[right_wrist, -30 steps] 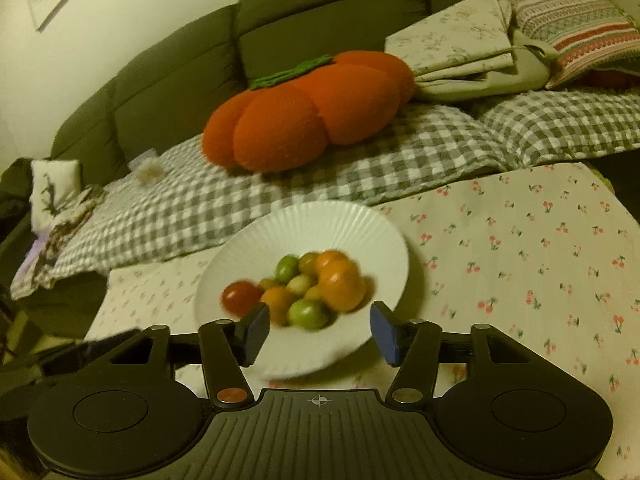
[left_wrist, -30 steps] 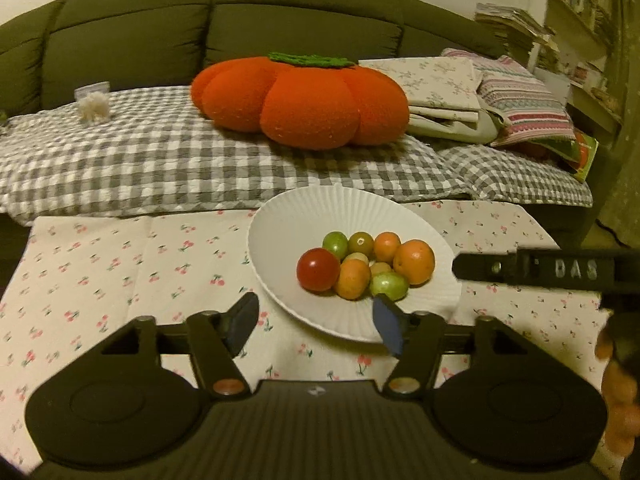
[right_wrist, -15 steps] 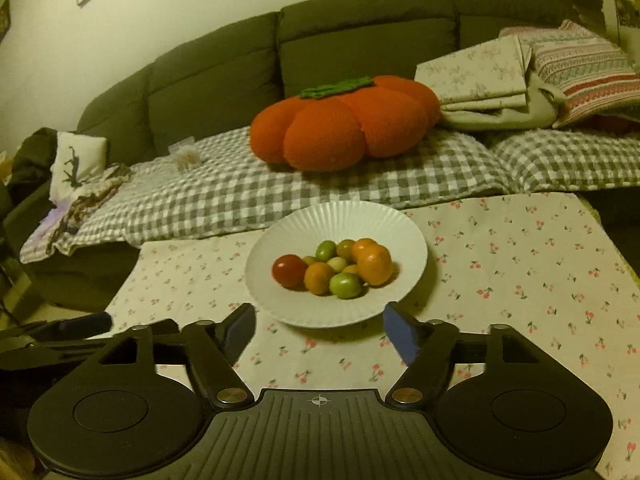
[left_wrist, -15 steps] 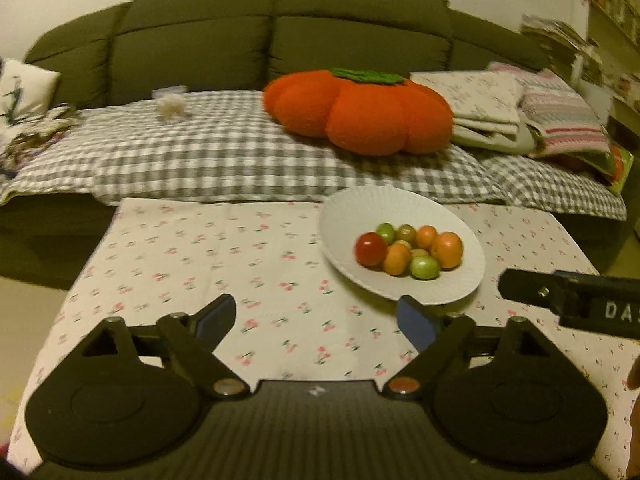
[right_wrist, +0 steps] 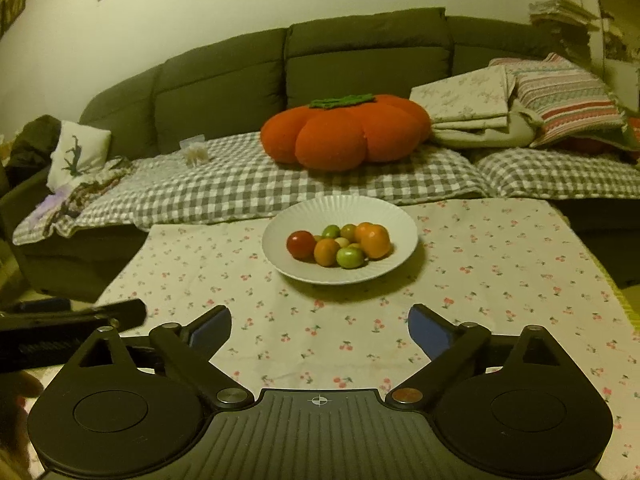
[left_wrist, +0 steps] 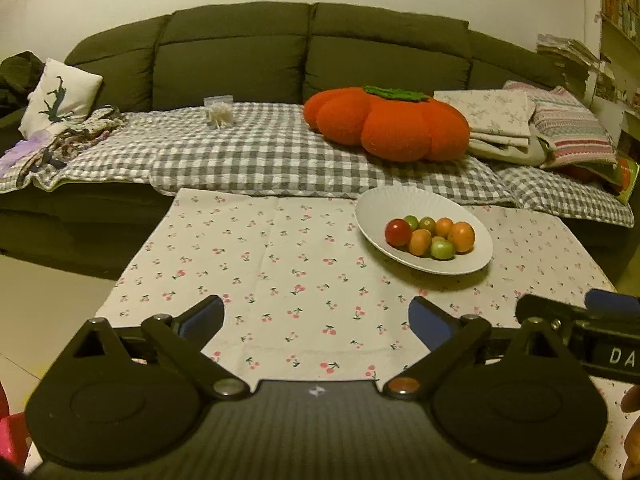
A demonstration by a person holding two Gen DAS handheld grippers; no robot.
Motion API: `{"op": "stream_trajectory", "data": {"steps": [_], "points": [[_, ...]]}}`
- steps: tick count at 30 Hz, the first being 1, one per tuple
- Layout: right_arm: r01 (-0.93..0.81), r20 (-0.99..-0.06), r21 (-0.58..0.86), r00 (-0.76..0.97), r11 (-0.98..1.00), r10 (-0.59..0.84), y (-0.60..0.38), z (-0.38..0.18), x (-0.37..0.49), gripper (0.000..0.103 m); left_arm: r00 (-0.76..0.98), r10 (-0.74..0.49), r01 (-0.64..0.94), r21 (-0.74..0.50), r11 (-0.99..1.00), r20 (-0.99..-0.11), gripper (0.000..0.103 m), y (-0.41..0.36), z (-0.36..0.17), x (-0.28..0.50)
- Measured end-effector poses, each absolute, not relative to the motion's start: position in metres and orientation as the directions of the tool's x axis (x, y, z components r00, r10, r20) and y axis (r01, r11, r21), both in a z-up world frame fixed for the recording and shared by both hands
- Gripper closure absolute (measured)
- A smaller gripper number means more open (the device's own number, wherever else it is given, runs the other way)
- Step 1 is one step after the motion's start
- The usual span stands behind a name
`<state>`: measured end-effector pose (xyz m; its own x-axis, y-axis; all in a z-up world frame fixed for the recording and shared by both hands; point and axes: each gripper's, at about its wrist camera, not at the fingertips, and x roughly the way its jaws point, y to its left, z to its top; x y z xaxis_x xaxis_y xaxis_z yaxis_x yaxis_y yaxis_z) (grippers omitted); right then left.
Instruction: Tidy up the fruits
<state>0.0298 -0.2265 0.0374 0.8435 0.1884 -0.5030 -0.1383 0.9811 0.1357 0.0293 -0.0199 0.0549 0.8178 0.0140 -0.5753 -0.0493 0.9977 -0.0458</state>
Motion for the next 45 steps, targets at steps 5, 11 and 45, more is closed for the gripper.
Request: {"op": "stream_trajectory", "data": {"steps": [5, 11, 45], "points": [[-0.148, -0.493, 0.127, 0.848, 0.981, 0.192, -0.226, 0.033, 0.029, 0.003, 0.823, 0.019, -0.062, -0.057, 0.996, -0.568, 0.002, -0.013, 0.053, 0.031], [-0.170, -0.503, 0.086, 0.843, 0.982, 0.190, -0.221, 0.024, 0.032, 0.002, 0.807, 0.013, -0.061, -0.062, 0.996, -0.591, 0.001, -0.012, 0.043, 0.037], [-0.177, -0.502, 0.055, 0.846, 0.983, 0.180, -0.223, 0.016, 0.033, 0.000, 0.783, -0.045, -0.005, -0.078, 0.997, -0.620, 0.001, -0.023, 0.033, 0.044]]}}
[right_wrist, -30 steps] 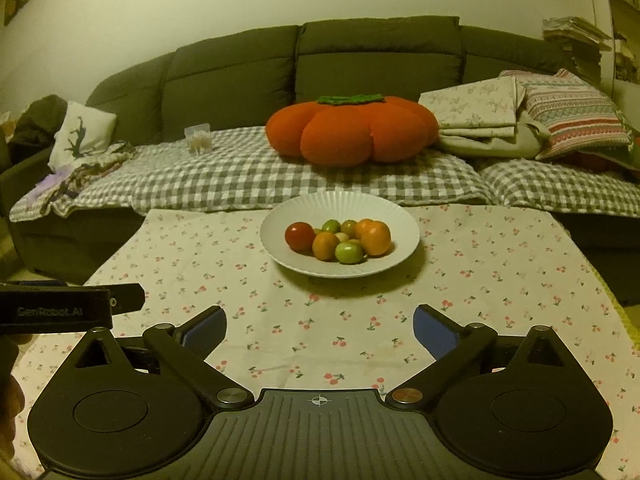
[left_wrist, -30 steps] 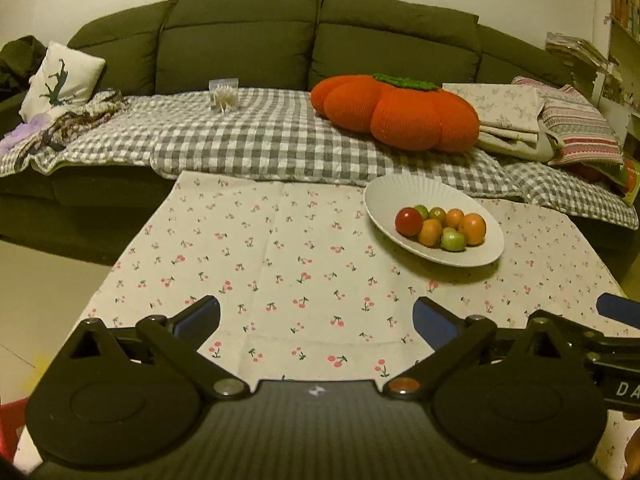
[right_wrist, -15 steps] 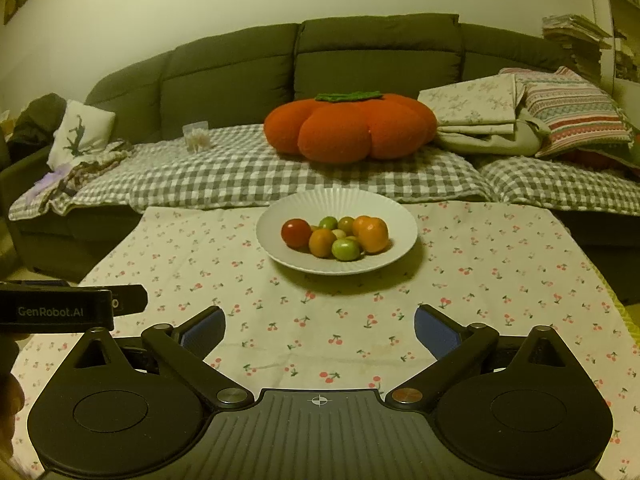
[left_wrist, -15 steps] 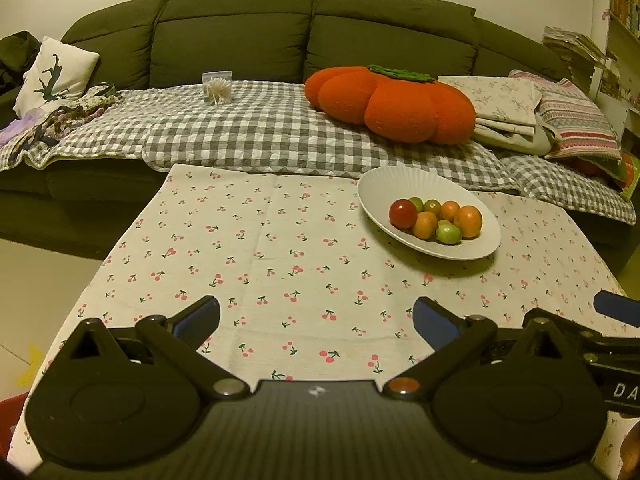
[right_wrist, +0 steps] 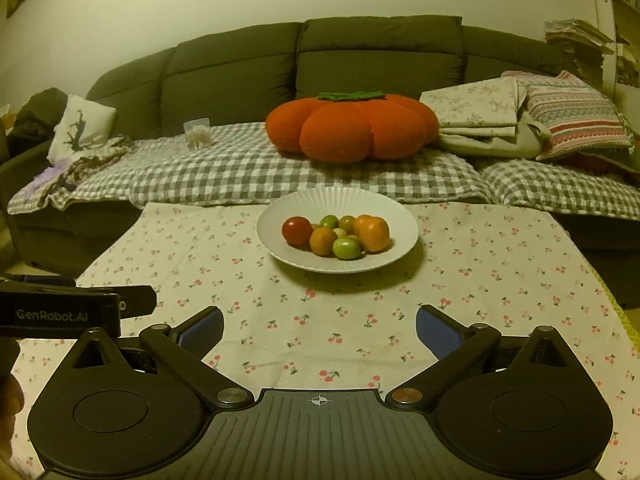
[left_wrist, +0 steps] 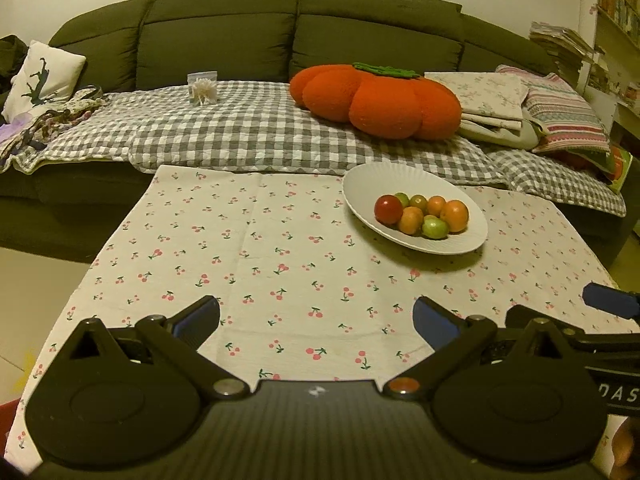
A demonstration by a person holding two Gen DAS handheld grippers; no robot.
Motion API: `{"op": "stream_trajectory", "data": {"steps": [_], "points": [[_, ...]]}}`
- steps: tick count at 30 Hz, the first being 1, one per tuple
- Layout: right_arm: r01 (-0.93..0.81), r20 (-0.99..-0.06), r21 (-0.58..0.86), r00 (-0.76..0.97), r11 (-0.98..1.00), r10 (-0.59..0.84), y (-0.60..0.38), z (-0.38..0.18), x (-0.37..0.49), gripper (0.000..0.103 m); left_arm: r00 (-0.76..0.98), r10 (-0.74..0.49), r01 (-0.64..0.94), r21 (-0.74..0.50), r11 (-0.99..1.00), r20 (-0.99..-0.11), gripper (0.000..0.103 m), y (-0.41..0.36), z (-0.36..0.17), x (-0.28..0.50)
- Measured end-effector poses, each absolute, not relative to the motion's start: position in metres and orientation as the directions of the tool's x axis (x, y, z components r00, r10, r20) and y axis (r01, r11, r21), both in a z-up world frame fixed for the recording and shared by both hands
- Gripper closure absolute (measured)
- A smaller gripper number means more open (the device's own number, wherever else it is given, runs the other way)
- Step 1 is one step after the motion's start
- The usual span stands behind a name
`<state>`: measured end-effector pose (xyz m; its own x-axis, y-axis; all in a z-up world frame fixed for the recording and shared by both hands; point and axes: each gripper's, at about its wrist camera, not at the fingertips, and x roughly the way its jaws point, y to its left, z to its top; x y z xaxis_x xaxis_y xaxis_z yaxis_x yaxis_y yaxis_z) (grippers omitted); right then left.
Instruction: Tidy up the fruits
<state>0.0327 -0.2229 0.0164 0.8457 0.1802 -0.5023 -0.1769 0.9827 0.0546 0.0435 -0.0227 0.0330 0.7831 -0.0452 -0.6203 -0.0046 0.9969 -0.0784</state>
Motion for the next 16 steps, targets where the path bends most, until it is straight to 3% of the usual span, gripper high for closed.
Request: {"op": "stream_trajectory", "data": {"steps": [16], "points": [[-0.174, -0.502, 0.057, 0.846, 0.983, 0.178, -0.2226, 0.0161, 0.0323, 0.000, 0.791, -0.052, 0.002, -0.083, 0.997, -0.610, 0.001, -0.0243, 0.0346, 0.0419]]}}
